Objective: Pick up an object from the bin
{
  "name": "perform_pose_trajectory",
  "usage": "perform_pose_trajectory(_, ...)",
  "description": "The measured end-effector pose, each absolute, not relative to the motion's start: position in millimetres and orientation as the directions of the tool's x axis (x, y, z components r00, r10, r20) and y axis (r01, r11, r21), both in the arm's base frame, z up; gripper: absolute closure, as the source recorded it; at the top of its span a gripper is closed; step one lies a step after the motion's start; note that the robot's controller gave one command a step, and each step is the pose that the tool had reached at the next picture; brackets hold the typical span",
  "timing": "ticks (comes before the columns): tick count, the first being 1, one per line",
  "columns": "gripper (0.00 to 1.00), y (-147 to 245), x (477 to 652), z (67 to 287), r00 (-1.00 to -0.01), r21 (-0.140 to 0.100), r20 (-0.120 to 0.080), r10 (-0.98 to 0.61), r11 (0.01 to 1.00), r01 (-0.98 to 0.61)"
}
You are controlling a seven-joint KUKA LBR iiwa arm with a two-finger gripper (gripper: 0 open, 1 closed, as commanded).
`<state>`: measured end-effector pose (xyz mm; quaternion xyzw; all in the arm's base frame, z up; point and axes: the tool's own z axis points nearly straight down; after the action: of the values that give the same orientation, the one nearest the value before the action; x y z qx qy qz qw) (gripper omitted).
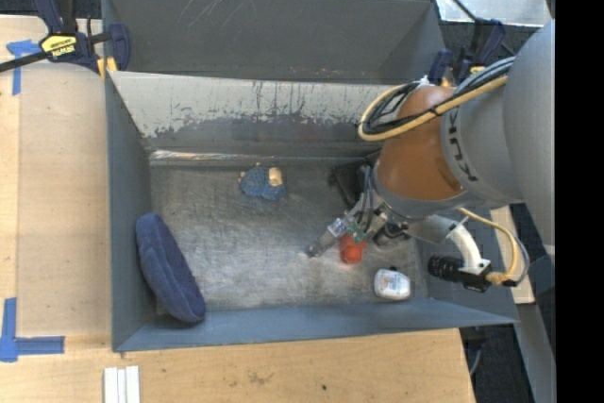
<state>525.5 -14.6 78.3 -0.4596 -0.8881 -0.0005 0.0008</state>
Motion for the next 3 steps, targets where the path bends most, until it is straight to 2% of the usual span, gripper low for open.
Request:
perform_pose_trajectory(1,1.0,-16.7,528.2,80.9,-0.577,0.005,-0.007,0.817,0.577,0.817)
perform_pose_trajectory(2,0.0,-15.0,525.9,78.5,-0.578,0.001,0.0,0.816,0.578,0.816)
perform_pose_trajectory(3,0.0,8.7,548.9,78.2,-0.526,0.002,-0.001,0.851,0.526,0.851)
